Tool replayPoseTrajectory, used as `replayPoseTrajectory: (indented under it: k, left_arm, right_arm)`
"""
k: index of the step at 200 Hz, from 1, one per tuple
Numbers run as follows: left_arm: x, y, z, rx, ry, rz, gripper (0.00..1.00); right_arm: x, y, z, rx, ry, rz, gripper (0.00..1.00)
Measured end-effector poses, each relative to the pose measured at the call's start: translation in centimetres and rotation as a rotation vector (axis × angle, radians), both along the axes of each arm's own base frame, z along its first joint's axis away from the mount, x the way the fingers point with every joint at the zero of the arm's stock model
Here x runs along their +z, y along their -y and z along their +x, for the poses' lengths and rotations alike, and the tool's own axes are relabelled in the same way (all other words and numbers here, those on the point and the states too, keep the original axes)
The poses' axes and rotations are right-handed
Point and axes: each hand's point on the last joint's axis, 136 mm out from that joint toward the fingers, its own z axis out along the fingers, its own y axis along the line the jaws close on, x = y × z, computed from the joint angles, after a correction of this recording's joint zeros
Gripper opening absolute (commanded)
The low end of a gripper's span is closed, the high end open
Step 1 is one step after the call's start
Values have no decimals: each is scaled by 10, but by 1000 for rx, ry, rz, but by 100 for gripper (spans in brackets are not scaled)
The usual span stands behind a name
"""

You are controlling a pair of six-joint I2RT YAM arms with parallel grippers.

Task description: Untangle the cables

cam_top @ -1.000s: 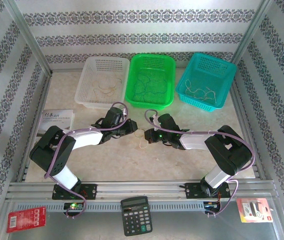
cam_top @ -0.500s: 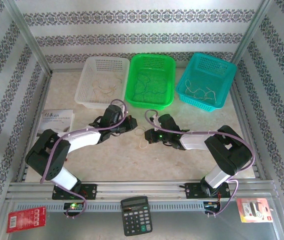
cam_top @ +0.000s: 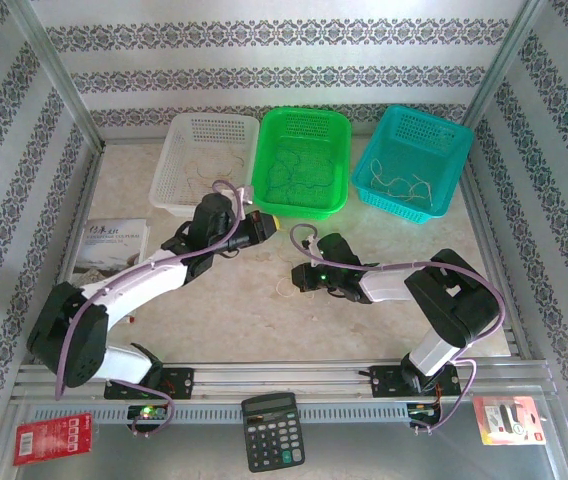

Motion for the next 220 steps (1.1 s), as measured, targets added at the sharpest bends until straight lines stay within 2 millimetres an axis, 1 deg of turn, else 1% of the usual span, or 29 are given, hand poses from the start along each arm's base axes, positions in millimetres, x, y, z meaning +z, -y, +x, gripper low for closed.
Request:
replayPoseTrajectory:
  k: [17,27,41,59,99,122,134,147,161,175,201,220]
  left_arm:
    - [13,-2,-2,4,21,-10,0]
    - [25,-3,-2,8,41,-19,0]
    - [40,-6,-3,18,73,-32,0]
    - [56,-8,-5,26,103,-44,0]
    - [67,-13,-4,46,119,-25,0]
    - [75,-17,-1,64,140,-2,0]
    - [91,-19,2,79,176,-9,0]
    - [113,-23,4,94,221,-27,0]
    - [132,-27,6,107,264,-42,0]
    - [145,-32,10,123,294,-48,0]
    - [155,-45,19,162,324,-40,0]
    - [160,-60,27,199,333,-32,0]
  right_arm:
    - [-2,1,1,-7,-1,0,6]
    - [-3,2,2,-11,-3,-2,6]
    - [-5,3,2,-14,-3,-3,9]
    - [-3,3,4,-19,8,7,10]
    - [5,-1,10,-20,45,34,10]
    - [6,-1,10,-23,50,40,16]
    - [2,2,8,-29,39,32,23]
    - [-3,5,4,-35,24,23,27]
    - [-2,5,6,-41,27,31,29]
    - [-1,4,6,-42,29,34,29]
    - [-1,6,7,-45,32,36,29]
    - [-1,6,7,-46,33,37,28]
